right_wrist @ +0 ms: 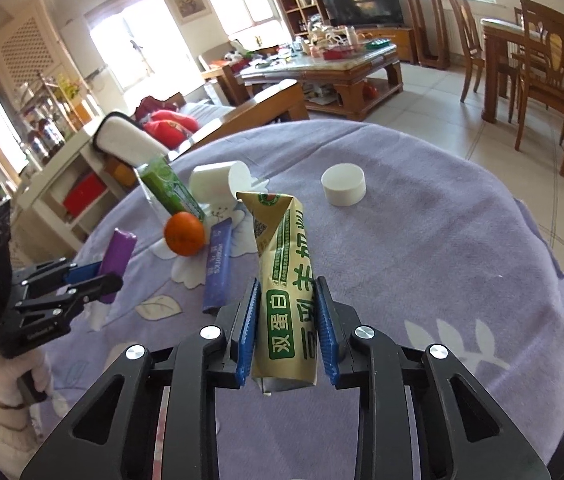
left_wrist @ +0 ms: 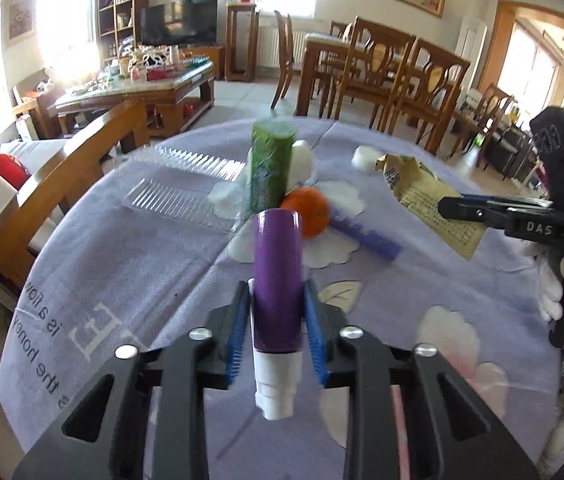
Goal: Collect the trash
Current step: 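Grasp the purple tube with the left tool while the right tool grasps the yellow-green wrapper, then carry the purple tube and wrapper over the black bin and open both tools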
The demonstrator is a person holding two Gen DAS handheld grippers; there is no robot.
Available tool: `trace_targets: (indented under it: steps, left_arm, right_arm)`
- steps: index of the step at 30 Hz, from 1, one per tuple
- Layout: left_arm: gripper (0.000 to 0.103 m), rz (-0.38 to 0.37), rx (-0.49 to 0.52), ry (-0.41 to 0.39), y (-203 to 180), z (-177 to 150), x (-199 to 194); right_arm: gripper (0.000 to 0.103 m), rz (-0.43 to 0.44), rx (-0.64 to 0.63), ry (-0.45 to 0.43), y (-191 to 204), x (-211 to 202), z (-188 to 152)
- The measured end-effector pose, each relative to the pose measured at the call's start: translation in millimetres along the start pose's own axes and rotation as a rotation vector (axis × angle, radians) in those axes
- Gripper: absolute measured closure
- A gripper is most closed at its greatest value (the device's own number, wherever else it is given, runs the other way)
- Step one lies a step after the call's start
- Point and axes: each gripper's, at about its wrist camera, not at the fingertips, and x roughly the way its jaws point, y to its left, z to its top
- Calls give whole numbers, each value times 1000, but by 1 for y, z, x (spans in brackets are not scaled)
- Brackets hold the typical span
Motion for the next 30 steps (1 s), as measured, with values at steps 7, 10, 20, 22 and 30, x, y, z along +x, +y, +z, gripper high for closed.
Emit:
trace_targets:
  steps: [7, 10, 20, 22, 30]
  left_arm:
    - [78, -34, 19, -75, -34, 1, -33]
    - [78, -72, 28, -102, -55, -1, -43]
    - [78, -166, 125, -141, -138, 4, -52]
    - [78, -190, 153, -146, -160, 4, -52]
    - [78, -311, 245, -149, -241, 7, -36]
  right_arm:
    - [75, 12, -15, -69, 5, -60, -14]
    - [75, 9, -22, -93, 4, -88, -23]
    - [75, -52, -3, -162, -32, -178, -68]
    - [75, -67, 12, -174, -44, -194, -78]
    - [75, -147, 85, -188, -95, -246, -122]
